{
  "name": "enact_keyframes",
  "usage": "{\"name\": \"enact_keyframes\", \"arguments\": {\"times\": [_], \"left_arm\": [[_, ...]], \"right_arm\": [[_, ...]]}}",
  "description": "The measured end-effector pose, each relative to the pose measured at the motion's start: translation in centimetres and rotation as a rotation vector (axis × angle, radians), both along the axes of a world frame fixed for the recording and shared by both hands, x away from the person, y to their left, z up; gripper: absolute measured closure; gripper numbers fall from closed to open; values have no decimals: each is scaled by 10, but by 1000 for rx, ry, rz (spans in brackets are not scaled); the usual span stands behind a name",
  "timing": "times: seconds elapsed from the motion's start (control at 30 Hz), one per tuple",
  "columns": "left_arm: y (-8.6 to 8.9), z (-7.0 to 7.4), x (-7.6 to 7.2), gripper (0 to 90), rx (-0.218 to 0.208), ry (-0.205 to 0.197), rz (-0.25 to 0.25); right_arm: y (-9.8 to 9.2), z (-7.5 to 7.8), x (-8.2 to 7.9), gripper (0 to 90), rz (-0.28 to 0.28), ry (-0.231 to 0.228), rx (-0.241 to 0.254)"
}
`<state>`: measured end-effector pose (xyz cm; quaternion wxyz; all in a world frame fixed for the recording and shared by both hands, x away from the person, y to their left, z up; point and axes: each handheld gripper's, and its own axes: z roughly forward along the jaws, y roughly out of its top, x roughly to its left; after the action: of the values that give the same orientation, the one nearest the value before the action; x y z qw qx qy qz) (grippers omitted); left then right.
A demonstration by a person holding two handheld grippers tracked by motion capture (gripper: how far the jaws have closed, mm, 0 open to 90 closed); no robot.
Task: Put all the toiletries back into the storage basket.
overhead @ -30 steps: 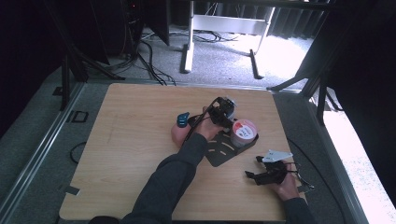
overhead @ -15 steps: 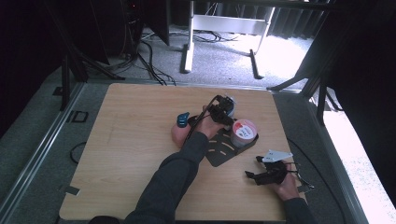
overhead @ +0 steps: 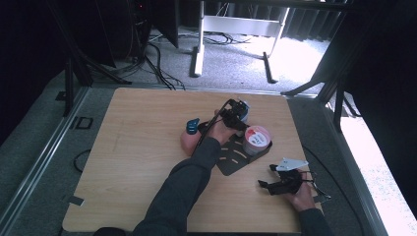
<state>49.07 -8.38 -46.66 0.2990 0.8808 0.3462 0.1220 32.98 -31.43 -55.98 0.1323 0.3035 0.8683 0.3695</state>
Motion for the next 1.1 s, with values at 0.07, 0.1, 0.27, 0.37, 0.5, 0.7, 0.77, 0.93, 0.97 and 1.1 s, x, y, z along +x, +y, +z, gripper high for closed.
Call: {"name": "enact_keyframes", "arguments": {"times": [0.07, 0.1, 0.27, 0.37, 0.5, 0.7, 0.77, 0.93, 0.97, 1.1], "left_arm": [[0, -1, 1, 553, -6, 5, 4], [-1, -1, 1, 553, -9, 8, 6], [-2, -3, 2, 553, -14, 16, 6], [-3, -3, 3, 553, -15, 17, 6], [-5, -3, 4, 552, -17, 16, 6], [-8, -2, 4, 552, -11, 17, 0], [-10, -2, 4, 553, -15, 19, -7], [-12, -1, 5, 550, -3, 26, -10], [-12, -1, 5, 549, -2, 29, -12], [-11, -1, 5, 547, 0, 32, -13]], "right_arm": [[0, 0, 0, 161, 0, 0, 0], [0, 0, 0, 161, 0, 0, 0], [0, 0, 0, 161, 0, 0, -1], [0, 0, 0, 161, -1, 1, 0], [0, 0, 0, 161, 0, 0, 0], [0, 0, 0, 161, 0, 0, 0], [0, 0, 0, 161, 0, 0, 0], [0, 0, 0, 161, 0, -1, 0], [0, 0, 0, 161, 0, -1, 0], [0, 0, 0, 161, -1, 0, 0]]}}
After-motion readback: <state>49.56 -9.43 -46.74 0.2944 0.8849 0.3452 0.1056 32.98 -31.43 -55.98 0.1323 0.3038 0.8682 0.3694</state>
